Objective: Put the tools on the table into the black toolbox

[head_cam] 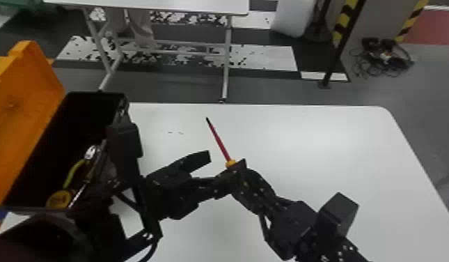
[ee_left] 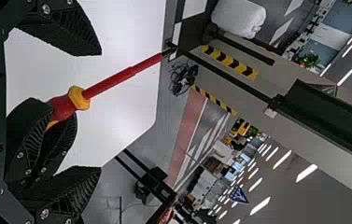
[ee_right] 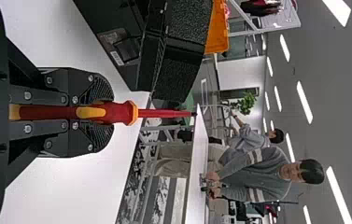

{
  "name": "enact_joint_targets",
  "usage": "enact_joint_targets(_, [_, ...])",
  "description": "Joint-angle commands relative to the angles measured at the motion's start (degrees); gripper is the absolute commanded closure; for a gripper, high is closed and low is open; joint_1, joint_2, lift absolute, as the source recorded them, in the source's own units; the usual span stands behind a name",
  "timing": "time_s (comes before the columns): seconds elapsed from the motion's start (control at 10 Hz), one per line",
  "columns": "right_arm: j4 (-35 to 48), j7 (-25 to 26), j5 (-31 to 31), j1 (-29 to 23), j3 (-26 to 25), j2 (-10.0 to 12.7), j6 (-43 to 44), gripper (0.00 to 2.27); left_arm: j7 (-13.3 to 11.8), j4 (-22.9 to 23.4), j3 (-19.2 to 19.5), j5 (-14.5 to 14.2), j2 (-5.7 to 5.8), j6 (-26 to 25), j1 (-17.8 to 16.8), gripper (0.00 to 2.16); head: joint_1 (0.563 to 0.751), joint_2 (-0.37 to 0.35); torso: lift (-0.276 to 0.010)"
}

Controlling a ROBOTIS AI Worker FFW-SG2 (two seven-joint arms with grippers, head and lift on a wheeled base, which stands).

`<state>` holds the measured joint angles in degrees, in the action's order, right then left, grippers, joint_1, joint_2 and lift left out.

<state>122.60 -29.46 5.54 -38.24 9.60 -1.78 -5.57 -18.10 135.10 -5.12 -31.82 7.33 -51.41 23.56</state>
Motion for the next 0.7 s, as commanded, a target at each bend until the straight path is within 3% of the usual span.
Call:
enact_joint_targets(0.0, [0.0,0.1,0.1,0.3,0.5,0.0,0.0,2.25,0.0,-0.1,-0.7,-0.1,-0.21,-0.2,0.0,0.12,0.695,-0.025,-0.075])
enact_joint_targets(0.6, [0.1,0.5,0.4,0.9,2.1,0.2,-0.5,2.26,0.4,-0.9,-2.2,0.4,-0.92,-0.2,-0.5,0.12,0.695,-0.031,-0.075])
